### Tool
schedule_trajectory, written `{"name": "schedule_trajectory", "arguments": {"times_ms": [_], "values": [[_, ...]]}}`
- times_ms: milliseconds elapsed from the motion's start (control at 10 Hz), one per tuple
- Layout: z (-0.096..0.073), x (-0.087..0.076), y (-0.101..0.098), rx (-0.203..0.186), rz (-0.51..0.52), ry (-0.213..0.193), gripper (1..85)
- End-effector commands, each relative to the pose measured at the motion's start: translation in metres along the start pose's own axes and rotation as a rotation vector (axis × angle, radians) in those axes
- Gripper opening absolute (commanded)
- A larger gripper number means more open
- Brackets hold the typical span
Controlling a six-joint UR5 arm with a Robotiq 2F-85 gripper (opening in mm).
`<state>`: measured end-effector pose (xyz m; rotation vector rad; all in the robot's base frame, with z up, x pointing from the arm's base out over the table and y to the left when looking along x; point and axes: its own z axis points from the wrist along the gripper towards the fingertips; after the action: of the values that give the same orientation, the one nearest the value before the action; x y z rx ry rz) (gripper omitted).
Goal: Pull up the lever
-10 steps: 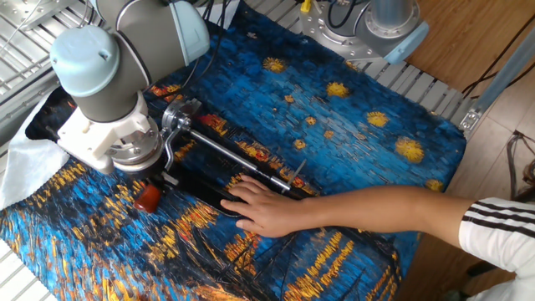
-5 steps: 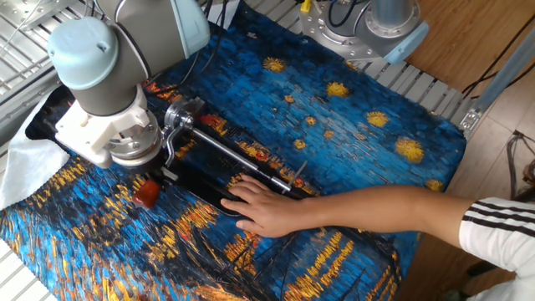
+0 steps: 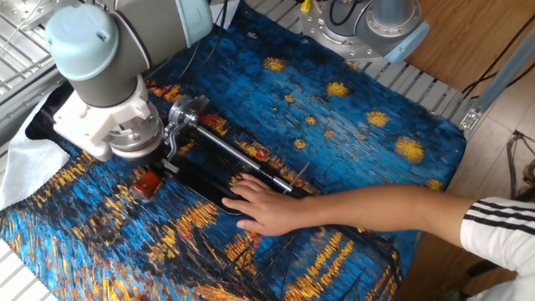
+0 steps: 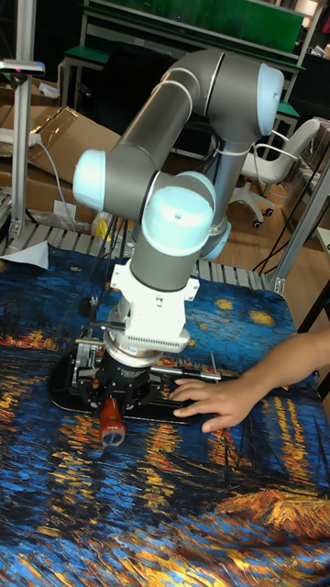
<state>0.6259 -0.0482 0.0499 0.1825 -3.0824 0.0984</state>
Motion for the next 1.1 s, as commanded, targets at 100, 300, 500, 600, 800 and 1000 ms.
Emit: {"name": "schedule_trajectory", "arguments": {"times_ms": [100,300,500,600,800,1000], "values": [[-0.020,0.015,0.000,0.025,0.031,0.039,12.3],[-0.025,0.022,0.001,0.030,0.041,0.056,11.0],[-0.030,0.031,-0.001,0.036,0.061,0.076,8.3],[-0.032,0.035,-0.001,0.037,0.066,0.085,8.0],[-0.036,0.045,-0.003,0.047,0.076,0.113,8.0],[-0.041,0.053,-0.003,0.060,0.094,0.145,7.0]]}}
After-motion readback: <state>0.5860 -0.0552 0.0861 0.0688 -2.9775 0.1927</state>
